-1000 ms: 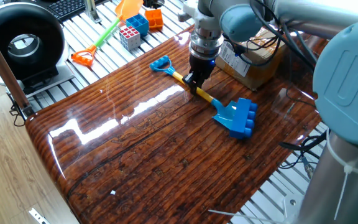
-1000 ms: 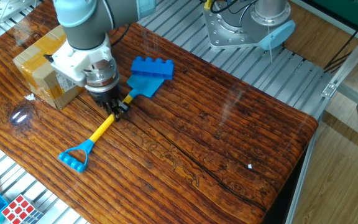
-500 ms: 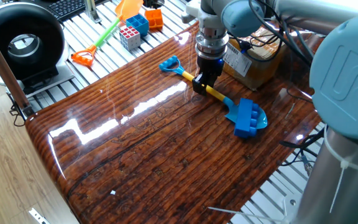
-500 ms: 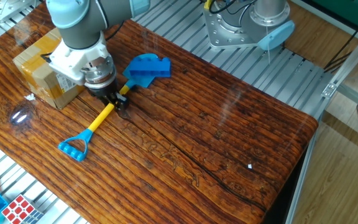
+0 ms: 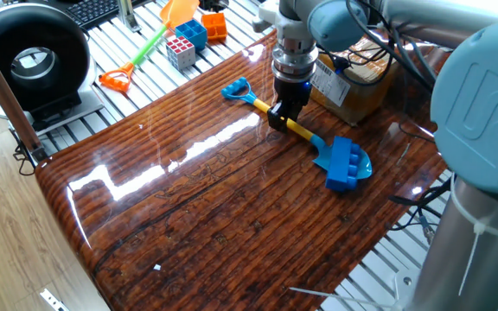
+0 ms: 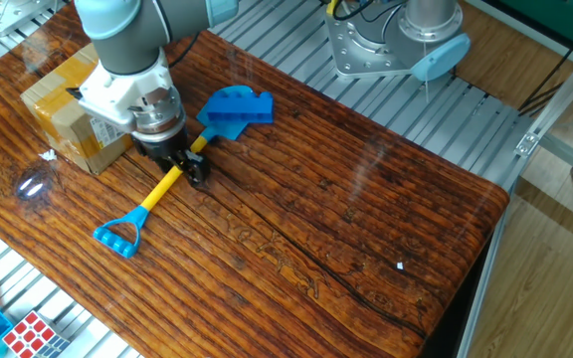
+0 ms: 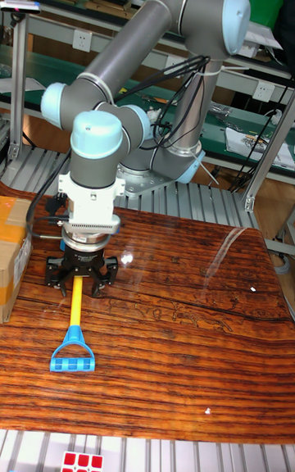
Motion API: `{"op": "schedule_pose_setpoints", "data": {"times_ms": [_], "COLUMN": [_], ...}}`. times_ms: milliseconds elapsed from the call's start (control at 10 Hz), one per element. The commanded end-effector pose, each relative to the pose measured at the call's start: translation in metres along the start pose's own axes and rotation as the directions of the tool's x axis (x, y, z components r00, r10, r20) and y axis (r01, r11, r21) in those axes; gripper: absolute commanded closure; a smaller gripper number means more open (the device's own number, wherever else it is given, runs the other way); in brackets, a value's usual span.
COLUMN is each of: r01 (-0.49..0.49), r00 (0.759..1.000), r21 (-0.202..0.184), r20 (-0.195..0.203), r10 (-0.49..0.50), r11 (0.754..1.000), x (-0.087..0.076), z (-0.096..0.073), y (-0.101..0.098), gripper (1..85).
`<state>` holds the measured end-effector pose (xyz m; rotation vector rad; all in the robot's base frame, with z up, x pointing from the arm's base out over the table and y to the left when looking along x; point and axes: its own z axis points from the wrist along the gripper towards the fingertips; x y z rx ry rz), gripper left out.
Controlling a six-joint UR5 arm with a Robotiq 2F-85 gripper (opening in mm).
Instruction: Use a shovel to scoop up an object
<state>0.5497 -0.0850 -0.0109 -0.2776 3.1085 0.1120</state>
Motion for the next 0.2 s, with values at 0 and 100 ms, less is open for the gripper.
{"op": "schedule_pose_setpoints", "data": {"times_ms": [0,100], "r01": [0.008,0.005], "r00": [1.000,1.000], "r21": [-0.027,-0.017], "r20": [0.005,-0.011], "r10": [-0.008,-0.005], "r11": [1.000,1.000], "x": [-0.0015,-0.0011], "z": [-0.0056,-0.0098], "y": [-0.0003,-0.0029], "gripper": [24.0,23.3]}}
